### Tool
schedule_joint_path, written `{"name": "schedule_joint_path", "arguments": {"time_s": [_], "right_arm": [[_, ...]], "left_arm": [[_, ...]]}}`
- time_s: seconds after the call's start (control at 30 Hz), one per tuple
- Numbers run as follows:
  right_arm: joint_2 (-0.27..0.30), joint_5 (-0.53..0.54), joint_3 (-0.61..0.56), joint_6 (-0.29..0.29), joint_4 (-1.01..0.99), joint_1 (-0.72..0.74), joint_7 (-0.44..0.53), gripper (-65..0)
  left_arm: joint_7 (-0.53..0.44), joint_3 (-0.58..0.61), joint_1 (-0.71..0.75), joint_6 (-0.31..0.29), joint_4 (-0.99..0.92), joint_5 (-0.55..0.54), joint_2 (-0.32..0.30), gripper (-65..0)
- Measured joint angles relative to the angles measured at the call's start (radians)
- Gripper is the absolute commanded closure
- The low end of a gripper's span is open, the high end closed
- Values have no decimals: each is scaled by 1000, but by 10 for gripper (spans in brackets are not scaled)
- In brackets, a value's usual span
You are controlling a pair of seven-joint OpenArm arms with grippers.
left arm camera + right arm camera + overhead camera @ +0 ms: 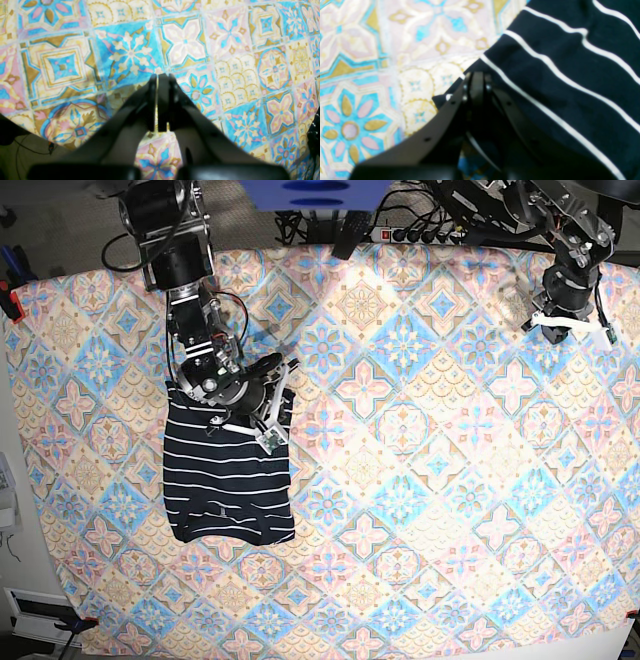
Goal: Fold the T-shirt properly
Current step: 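Open the right gripper and lift it off the folded shirt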
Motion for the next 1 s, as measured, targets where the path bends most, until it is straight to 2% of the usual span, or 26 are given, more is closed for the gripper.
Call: {"name": "schedule_joint_path", "arguments": {"time_s": [0.2,0.4,0.53,0.7,0.87,1.0], "right_arm": [[69,5,0,3,19,-21,19,0],[100,6,0,0,44,-41,18,0],[103,-9,1,-3,110,-69,-18,0],[107,-21,3,-4,359,-172,-35,0],[103,-11,10,-7,549,-303,-19,0],[104,-22,100,-2,625,-458,-41,0]], "left_arm": [[0,-2,2,0,0,3,0,0],[0,-2,2,0,0,3,0,0],[0,-1,2,-1,0,2,0,0],[-2,3,19,-7,0,-10,0,0],[45,21,103,-6,0,-106,-41,0],[40,19,181,-7,4,-151,-56,0]]}}
